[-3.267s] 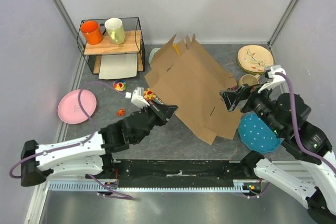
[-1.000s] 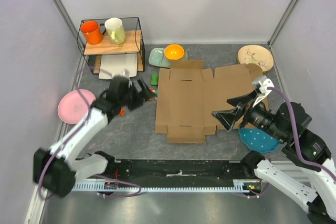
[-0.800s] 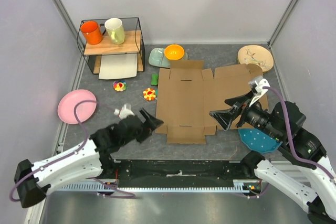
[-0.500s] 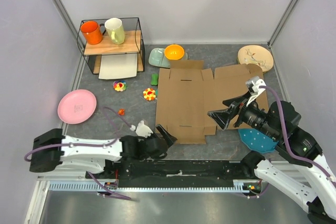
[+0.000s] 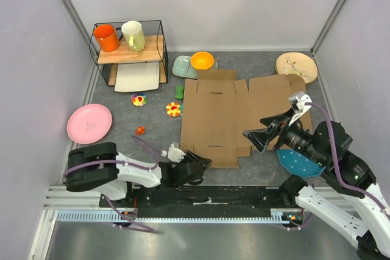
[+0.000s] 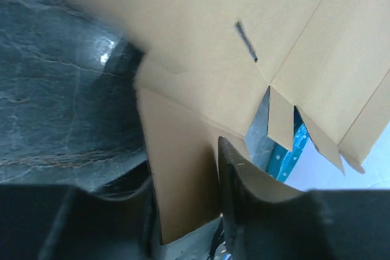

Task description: Fold the paper box

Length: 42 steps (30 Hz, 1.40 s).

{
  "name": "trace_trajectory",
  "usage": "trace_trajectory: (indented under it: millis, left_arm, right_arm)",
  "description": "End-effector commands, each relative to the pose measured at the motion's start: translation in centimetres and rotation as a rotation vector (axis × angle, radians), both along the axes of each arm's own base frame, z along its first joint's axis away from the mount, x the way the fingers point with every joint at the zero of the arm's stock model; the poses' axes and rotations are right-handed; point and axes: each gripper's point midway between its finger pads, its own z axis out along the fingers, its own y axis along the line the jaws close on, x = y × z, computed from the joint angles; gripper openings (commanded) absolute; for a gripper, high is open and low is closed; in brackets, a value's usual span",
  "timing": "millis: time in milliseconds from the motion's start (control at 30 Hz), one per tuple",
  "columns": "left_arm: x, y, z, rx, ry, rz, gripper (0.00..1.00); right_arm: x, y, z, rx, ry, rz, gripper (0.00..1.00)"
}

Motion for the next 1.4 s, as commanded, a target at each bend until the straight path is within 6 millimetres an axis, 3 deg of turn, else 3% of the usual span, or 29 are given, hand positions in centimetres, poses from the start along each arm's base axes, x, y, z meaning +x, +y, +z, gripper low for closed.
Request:
trace_trajectory:
  millis: [0, 67, 133, 167, 233, 300, 333, 400, 433, 500, 533, 600, 633, 667, 700, 767, 800, 867, 900, 1033, 1167, 1300, 1333, 1367]
  left_arm:
    - [1.5, -1.4, 2.2, -0.205, -0.014, 0.09, 0.33]
    - [1.6, -0.6, 2.5, -0.193, -0.043, 0.088, 0.15]
    - [1.6, -0.2, 4.9, -0.197, -0.092, 0.054, 0.02]
    - [1.3, 0.7, 4.7, -0.133, -0.094, 0.033, 0.02]
    - [1.1, 0.9, 9.0, -0.134, -0.159, -0.02, 0.02]
    - [1.0, 2.1, 10.5, -0.008, -0.247, -0.098, 0.02]
    - [1.2, 2.3, 14.4, -0.052, -0.307, -0.103, 0.02]
    - [1.2, 4.0, 15.5, 0.082, -0.371, -0.159, 0.02]
    - [1.3, 4.4, 19.0, 0.053, -0.419, -0.16, 0.02]
    - [1.7, 5.6, 21.9, 0.152, -0.534, -0.222, 0.02]
    - [1.8, 6.2, 24.6, 0.159, -0.577, -0.234, 0.02]
    - [1.9, 7.5, 27.6, 0.235, -0.679, -0.283, 0.02]
    - [1.7, 7.7, 30.7, 0.21, -0.728, -0.293, 0.02]
    - [1.7, 7.8, 31.9, 0.274, -0.795, -0.339, 0.02]
    - [1.5, 7.9, 35.5, 0.246, -0.849, -0.342, 0.02]
    - [1.0, 6.0, 37.0, 0.325, -0.909, -0.468, 0.02]
    - [0.5, 6.2, 41.5, 0.269, -0.965, -0.471, 0.02]
    - [-1.0, 4.2, 43.2, 0.281, -1.021, -0.632, 0.02]
    - [-1.6, 3.2, 45.9, 0.244, -1.058, -0.662, 0.02]
    - [-4.9, 1.2, 49.9, 0.111, -1.15, -0.834, 0.02]
    - [-6.8, 2.1, 53.2, 0.019, -1.236, -0.887, 0.02]
    - [-7.9, 2.9, 53.3, -0.011, -1.27, -0.961, 0.02]
    - [-7.3, 3.6, 53.2, 0.001, -1.273, -0.949, 0.02]
    - [-6.9, 3.2, 51.5, 0.023, -1.248, -0.973, 0.02]
  right_arm:
    - [0.3, 0.2, 0.1, -0.011, 0.004, 0.001, 0.98]
    - [0.4, 0.3, 0.4, -0.011, 0.0, 0.002, 0.98]
    - [0.4, 0.4, 0.6, -0.01, -0.002, 0.003, 0.98]
    - [0.3, 0.3, 1.2, -0.001, -0.012, 0.006, 0.98]
    - [0.2, 0.3, 2.0, 0.004, -0.025, 0.011, 0.98]
    - [0.0, 0.1, 3.9, 0.022, -0.063, 0.015, 0.98]
    - [0.1, 0.2, 4.2, 0.011, -0.07, 0.017, 0.98]
    - [0.0, -0.3, 5.8, 0.016, -0.11, 0.006, 0.98]
    - [0.2, -0.3, 6.1, 0.0, -0.123, 0.001, 0.98]
    - [0.5, -0.6, 7.1, -0.001, -0.14, -0.017, 0.98]
    - [0.5, -0.6, 7.4, 0.002, -0.144, -0.019, 0.98]
    - [0.4, -0.5, 8.5, 0.035, -0.158, -0.014, 0.98]
    - [0.4, -0.4, 8.8, 0.049, -0.161, -0.01, 0.98]
    - [0.3, -0.2, 9.1, 0.069, -0.156, -0.009, 0.98]
    - [0.3, -0.2, 9.7, 0.088, -0.17, -0.008, 0.98]
    - [0.1, -0.1, 10.6, 0.114, -0.178, 0.0, 0.98]
    - [0.1, -0.1, 10.9, 0.118, -0.182, 0.0, 0.98]
    - [-0.3, -0.2, 12.1, 0.138, -0.2, 0.006, 0.98]
    - [-0.5, -0.4, 12.6, 0.143, -0.209, 0.007, 0.98]
    - [-1.9, -2.0, 15.3, 0.183, -0.27, -0.017, 0.98]
    - [-3.1, -3.9, 16.9, 0.195, -0.312, -0.057, 0.98]
    - [-4.0, -4.8, 18.1, 0.208, -0.339, -0.067, 0.98]
    - [-4.0, -4.9, 18.2, 0.211, -0.341, -0.065, 0.98]
    - [-4.2, -4.9, 18.3, 0.214, -0.344, -0.062, 0.98]
